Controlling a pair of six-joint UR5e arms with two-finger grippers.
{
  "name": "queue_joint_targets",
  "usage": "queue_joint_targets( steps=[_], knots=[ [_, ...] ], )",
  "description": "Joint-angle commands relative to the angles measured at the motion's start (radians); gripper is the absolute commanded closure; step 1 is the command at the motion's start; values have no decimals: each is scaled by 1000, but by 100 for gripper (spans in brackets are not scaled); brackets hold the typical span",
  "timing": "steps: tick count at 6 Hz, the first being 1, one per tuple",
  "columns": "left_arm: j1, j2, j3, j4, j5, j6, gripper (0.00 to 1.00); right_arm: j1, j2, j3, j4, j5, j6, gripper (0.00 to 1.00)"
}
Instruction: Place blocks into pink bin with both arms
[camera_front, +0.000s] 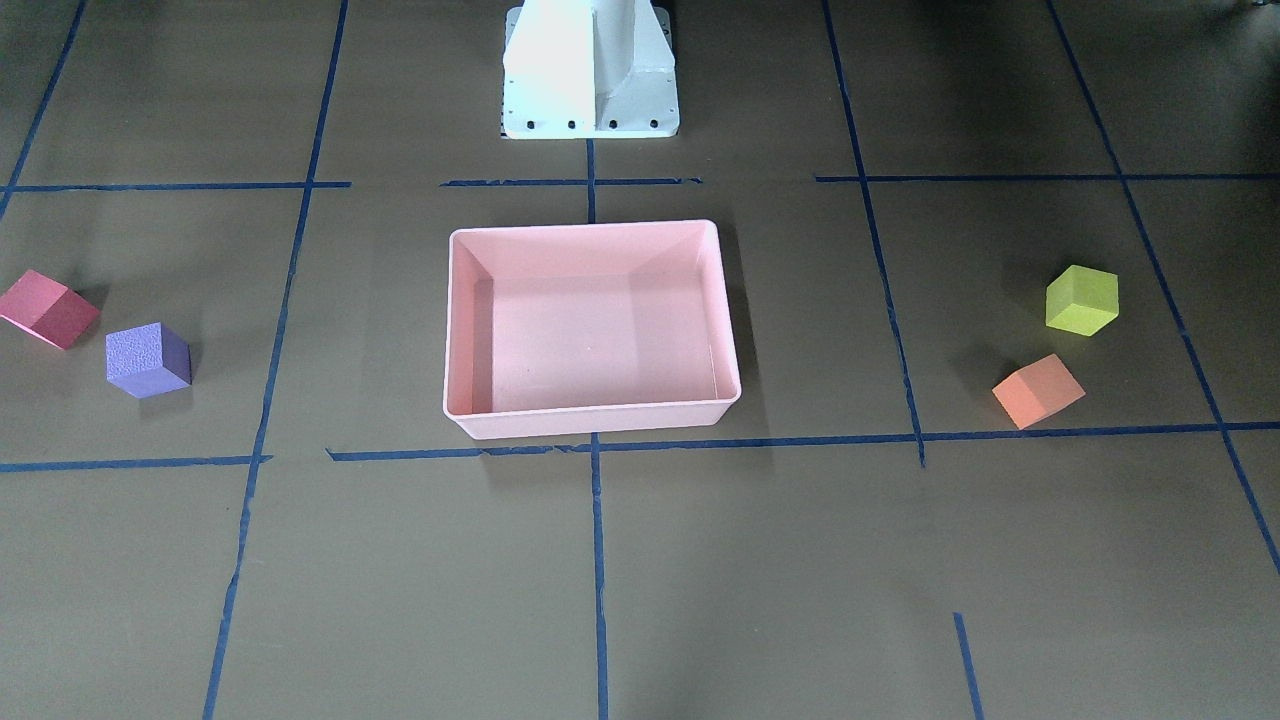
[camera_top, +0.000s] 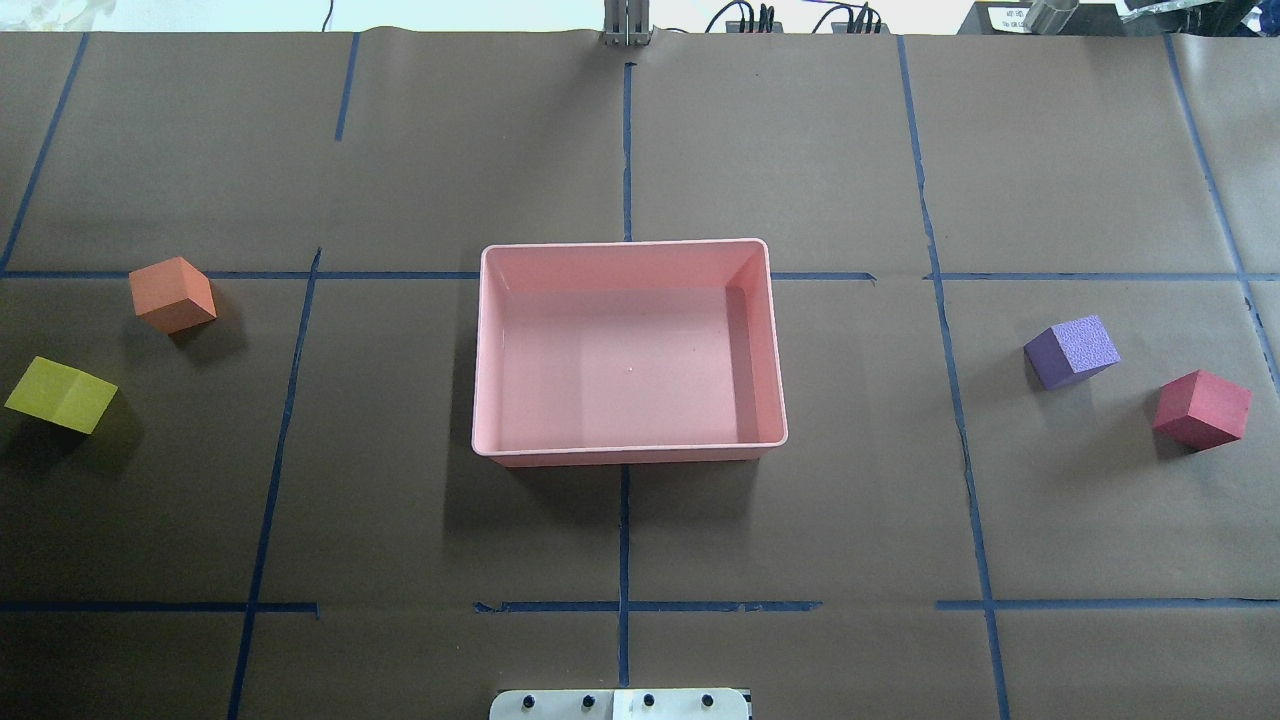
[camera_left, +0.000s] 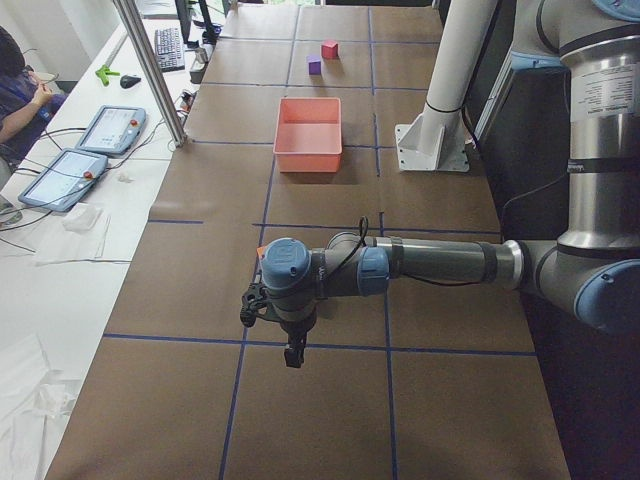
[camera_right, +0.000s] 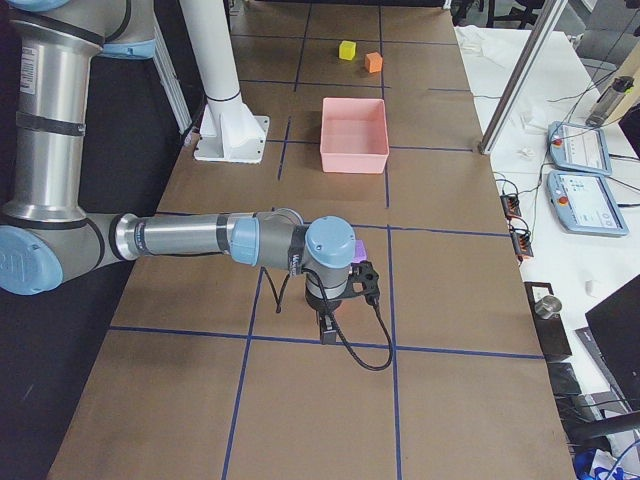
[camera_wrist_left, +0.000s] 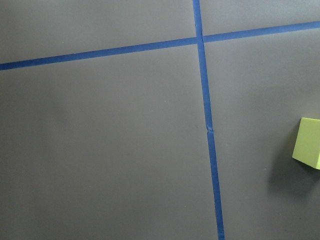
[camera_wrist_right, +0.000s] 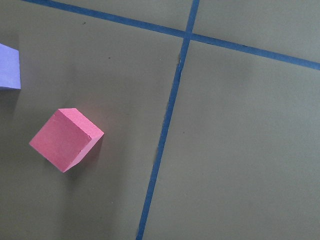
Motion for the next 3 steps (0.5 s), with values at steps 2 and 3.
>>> queue_joint_targets(
  steps=[2, 3],
  knots=[
    [3, 2, -5, 1, 3, 2, 0, -41, 8, 1, 84, 2, 2, 0],
    [5, 2, -3, 1, 3, 2, 0, -120, 23, 1, 174, -1, 91, 0]
  ],
)
